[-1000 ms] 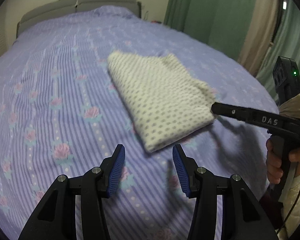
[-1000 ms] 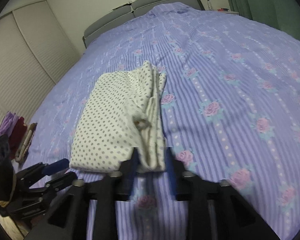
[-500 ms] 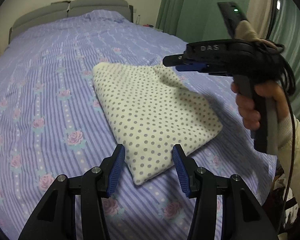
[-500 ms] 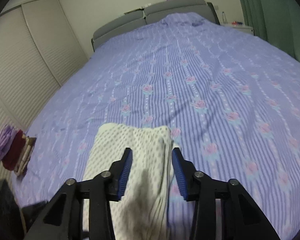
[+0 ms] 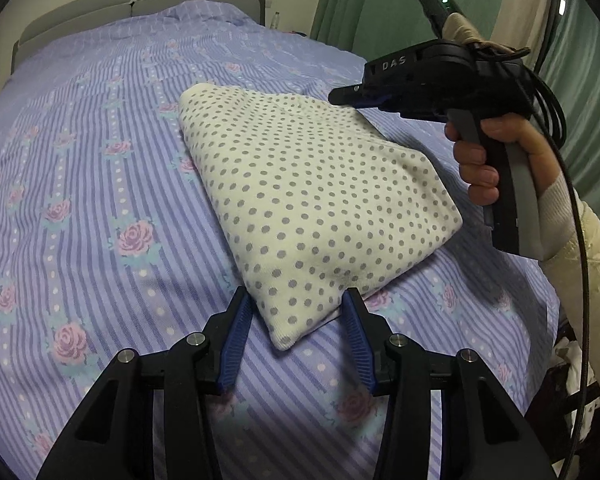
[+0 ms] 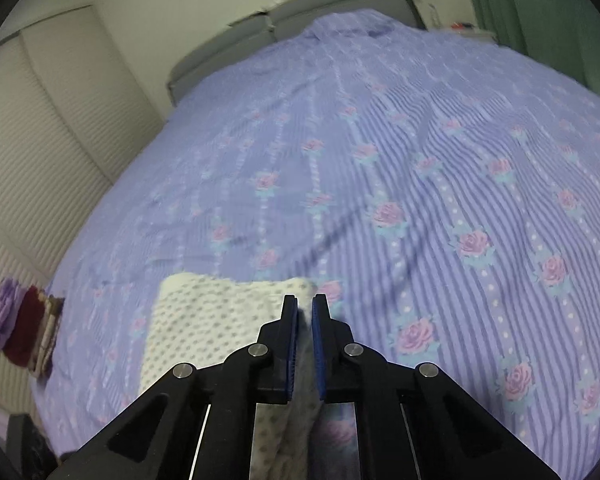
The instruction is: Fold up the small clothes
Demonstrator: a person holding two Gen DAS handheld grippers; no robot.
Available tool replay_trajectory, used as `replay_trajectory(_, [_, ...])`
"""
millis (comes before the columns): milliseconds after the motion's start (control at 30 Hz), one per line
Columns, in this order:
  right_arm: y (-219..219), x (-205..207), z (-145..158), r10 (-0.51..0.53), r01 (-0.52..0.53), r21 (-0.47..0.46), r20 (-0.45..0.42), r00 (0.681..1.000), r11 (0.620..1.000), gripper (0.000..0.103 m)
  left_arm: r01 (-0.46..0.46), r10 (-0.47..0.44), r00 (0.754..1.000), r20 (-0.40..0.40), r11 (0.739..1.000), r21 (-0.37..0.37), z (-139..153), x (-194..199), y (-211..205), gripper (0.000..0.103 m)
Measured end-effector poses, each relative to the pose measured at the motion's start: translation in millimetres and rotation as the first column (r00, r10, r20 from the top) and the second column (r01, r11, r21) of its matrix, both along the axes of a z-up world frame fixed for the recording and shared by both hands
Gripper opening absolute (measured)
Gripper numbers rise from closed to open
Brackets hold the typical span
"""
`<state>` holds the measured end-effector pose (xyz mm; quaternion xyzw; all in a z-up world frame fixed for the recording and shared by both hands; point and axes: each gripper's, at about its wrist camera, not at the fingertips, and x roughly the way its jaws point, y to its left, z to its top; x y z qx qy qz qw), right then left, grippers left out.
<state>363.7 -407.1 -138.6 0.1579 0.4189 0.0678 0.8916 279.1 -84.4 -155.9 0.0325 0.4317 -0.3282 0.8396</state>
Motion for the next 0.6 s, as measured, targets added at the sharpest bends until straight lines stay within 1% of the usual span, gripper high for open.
replay_trajectory(100, [-3, -5, 2, -0.046, 0.046, -0.057, 0.001, 0.999, 0.997, 0.012, 0.007, -0.008, 1.000, 0.015, 1.000, 0.022, -1, 2, -7, 0.046])
replay_trajectory(133, [-5, -9, 4, -0.060, 0.060, -0.072, 0.006, 0.998, 0.996, 0.021, 0.009, -0.010, 1.000, 0.020, 0.999, 0.032, 0, 2, -9, 0.046])
replay_trajectory(167, [-6, -16, 7, -0.078, 0.078, -0.080, 0.002, 0.997, 0.994, 0.033, 0.010, -0.011, 1.000, 0.023, 0.999, 0.039, 2, 0, -9, 0.046])
replay_trajectory(233, [-9, -35, 15, -0.096, 0.097, -0.062, 0.022, 0.995, 0.993, 0.041, 0.005, -0.006, 1.000, 0.016, 0.999, 0.034, 9, -2, -8, 0.046])
replay_trajectory(300, [-6, -60, 26, -0.102, 0.106, -0.064, 0.064, 0.993, 0.992, 0.041, 0.004, -0.004, 1.000, 0.007, 1.000, -0.012, 18, -6, -2, 0.046])
replay_trajectory(333, [-1, -75, 32, -0.083, 0.088, -0.066, 0.084, 0.993, 0.994, 0.041, -0.002, 0.002, 1.000, 0.011, 0.999, -0.037, 24, -7, 1, 0.047])
replay_trajectory(400, [8, -94, 38, -0.056, 0.064, -0.072, 0.109, 0.993, 0.995, 0.041, -0.017, 0.019, 0.999, 0.031, 0.998, -0.058, 34, -8, 6, 0.047])
replay_trajectory(467, [13, -102, 37, -0.027, 0.034, -0.069, 0.094, 0.995, 0.997, 0.041, -0.041, 0.043, 0.997, 0.063, 0.998, -0.038, 37, -5, 5, 0.047])
replay_trajectory(533, [18, -107, 32, -0.013, 0.016, -0.045, 0.073, 0.997, 0.999, 0.041, -0.049, 0.051, 0.997, 0.061, 0.999, -0.023, 35, 3, 3, 0.046])
replay_trajectory(600, [21, -113, 23, -0.011, 0.012, -0.041, 0.042, 0.999, 0.999, 0.041, -0.054, 0.055, 0.997, 0.051, 0.998, -0.023, 32, 7, 1, 0.046])
